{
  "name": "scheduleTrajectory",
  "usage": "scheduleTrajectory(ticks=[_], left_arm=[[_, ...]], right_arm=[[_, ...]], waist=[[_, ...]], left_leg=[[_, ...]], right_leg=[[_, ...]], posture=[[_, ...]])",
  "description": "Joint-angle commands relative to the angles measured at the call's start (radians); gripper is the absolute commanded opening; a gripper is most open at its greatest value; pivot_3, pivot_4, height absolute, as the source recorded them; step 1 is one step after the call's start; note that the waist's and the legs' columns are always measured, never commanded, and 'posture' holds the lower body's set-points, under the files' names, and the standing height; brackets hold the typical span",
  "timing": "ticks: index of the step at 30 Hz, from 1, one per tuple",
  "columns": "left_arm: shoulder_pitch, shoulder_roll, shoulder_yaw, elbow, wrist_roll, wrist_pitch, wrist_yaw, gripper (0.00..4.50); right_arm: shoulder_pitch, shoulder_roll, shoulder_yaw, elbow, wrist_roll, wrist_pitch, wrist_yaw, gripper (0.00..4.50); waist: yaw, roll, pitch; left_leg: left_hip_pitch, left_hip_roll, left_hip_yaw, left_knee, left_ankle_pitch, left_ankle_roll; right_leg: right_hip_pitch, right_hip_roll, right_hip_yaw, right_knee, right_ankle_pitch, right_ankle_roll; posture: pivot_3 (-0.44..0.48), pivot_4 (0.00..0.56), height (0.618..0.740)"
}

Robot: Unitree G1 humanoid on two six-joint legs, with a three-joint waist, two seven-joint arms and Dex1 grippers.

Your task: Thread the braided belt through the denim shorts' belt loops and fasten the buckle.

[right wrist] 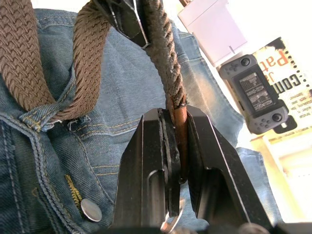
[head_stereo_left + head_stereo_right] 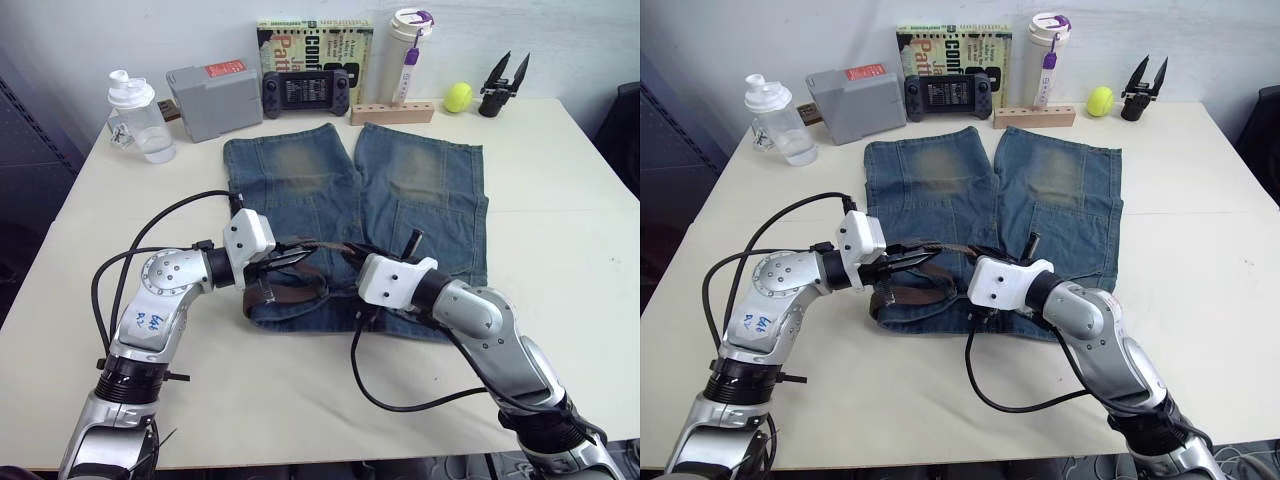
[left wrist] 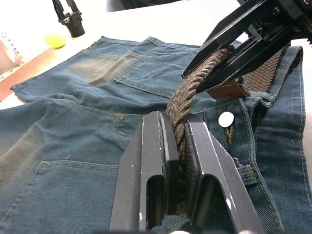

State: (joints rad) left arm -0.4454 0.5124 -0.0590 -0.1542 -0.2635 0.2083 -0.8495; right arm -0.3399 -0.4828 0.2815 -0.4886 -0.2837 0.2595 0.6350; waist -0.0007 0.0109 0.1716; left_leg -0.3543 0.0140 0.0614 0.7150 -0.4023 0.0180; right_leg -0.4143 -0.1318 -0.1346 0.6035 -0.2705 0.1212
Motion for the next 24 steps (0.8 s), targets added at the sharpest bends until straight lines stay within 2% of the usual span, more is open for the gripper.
scheduleTrajectory(ticks=[1,7,9,14,16,24], left_arm=[[0.014,-0.007,0.013,-0.062,-0.004,-0.009,0.028,0.0],[0.036,-0.027,0.053,-0.081,-0.019,0.014,0.102,0.0],[0.036,-0.027,0.067,-0.086,-0.029,0.025,0.115,0.0],[0.038,-0.023,0.073,-0.094,-0.034,0.035,0.119,0.0],[0.039,-0.024,0.071,-0.094,-0.033,0.036,0.119,0.0],[0.035,-0.026,0.066,-0.094,-0.034,0.042,0.119,0.0]], right_arm=[[0.007,0.035,-0.057,-0.047,0.08,0.102,0.012,1.18],[0.111,0.005,-0.198,-0.19,0.242,0.246,0.064,3.99],[0.17,-0.01,-0.227,-0.241,0.292,0.269,0.084,4.38],[0.251,-0.025,-0.239,-0.277,0.33,0.304,0.074,4.38],[0.267,-0.043,-0.208,-0.24,0.279,0.296,0.047,4.38],[0.269,0.03,-0.167,-0.118,0.227,0.369,-0.09,4.38]], waist=[[0.001,0.0,0.0],[0.009,0.0,0.0],[0.008,0.0,0.0],[0.007,0.0,0.0],[0.006,0.0,0.0],[0.008,0.0,0.0]], left_leg=[[0.0,0.0,0.0,0.0,0.0,0.0],[0.0,0.0,-0.001,0.0,0.0,0.0],[0.0,0.0,-0.001,0.0,0.0,0.0],[0.001,0.0,0.0,0.0,0.0,0.0],[0.001,0.0,0.0,0.0,0.0,0.0],[0.001,0.0,0.0,0.0,0.0,0.0]], right_leg=[[0.0,0.0,0.0,0.0,0.0,0.0],[0.0,0.0,0.0,0.0,0.0,0.0],[0.0,0.0,0.0,0.0,0.0,0.0],[0.001,0.0,0.001,0.001,0.0,0.0],[0.001,0.0,0.001,0.001,0.0,0.0],[0.001,0.0,0.001,0.0,0.0,0.0]], posture=[[0.0,0.15,0.726],[0.0,0.15,0.726],[0.0,0.15,0.726],[0.0,0.15,0.726],[0.0,0.15,0.726],[0.0,0.15,0.726]])
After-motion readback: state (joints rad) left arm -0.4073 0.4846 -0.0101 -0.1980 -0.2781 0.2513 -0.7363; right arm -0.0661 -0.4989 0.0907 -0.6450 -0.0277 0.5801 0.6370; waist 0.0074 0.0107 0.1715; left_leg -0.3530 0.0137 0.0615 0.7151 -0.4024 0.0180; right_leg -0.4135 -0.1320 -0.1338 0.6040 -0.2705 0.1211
